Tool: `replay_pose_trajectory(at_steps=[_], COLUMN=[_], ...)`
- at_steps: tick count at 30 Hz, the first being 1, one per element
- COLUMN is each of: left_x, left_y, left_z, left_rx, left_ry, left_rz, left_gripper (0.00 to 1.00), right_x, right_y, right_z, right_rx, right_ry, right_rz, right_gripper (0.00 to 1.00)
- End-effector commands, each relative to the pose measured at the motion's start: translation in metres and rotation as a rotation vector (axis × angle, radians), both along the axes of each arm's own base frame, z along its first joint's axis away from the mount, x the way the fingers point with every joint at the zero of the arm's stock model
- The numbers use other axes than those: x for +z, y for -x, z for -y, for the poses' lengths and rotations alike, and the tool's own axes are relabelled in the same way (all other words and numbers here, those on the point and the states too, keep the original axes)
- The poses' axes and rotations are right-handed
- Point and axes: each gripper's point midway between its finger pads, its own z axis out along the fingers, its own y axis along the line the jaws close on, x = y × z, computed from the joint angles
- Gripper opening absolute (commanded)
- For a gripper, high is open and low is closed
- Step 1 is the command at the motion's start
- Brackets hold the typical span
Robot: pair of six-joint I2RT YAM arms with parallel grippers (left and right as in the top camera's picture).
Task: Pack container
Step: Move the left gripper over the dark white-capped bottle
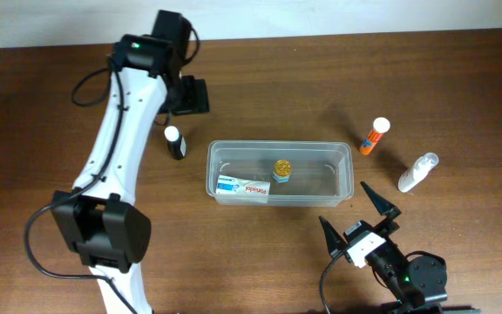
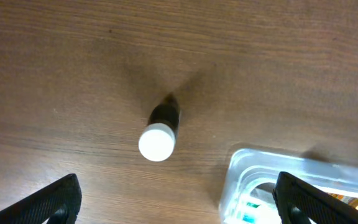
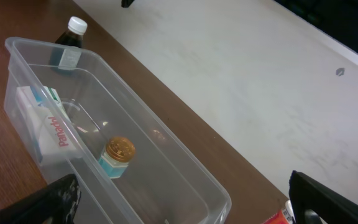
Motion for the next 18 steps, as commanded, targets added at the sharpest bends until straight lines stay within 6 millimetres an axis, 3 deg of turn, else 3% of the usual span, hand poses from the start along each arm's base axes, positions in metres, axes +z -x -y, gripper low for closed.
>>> replay_pose_trajectory(at_steps=[1, 8, 18], left_x=[-0.013, -0.036, -0.084], left_y=[0.005, 0.012, 0.013], left_z=[0.0, -0.004, -0.004], left_rx=[-0.086, -0.108, -0.106], left_ry=[0.021, 0.006, -0.007], left_rz=[-0.055, -0.111, -0.193], left_gripper=[0.99, 0.99, 0.99], right_x=[-0.002, -0.002, -0.002], right_y=[-0.001, -0.001, -0.001], right_z=[0.003, 0.003, 0.003], right_rx=[-0.014, -0.014, -0.014], right_ry=[-0.006, -0.006, -0.006], right_rz=[-0.005, -0.005, -0.005], right_gripper=[0.99, 0.98, 0.98])
